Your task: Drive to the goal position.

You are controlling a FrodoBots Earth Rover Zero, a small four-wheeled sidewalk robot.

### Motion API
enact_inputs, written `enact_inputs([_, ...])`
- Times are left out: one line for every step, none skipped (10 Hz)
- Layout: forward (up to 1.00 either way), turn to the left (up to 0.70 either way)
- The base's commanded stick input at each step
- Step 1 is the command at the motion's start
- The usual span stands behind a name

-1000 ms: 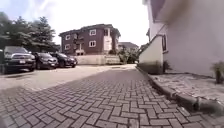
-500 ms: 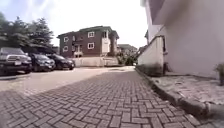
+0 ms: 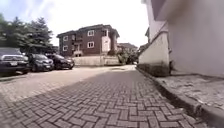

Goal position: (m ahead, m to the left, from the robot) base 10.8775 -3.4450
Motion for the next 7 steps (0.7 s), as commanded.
enact_inputs([0.70,0.03])
enact_inputs([0.70,0.03])
enact_inputs([0.70,-0.33])
enact_inputs([0.70,-0.35])
enact_inputs([0.70,-0.35])
enact_inputs([0.70,-0.35])
enact_inputs([0.70,-0.35])
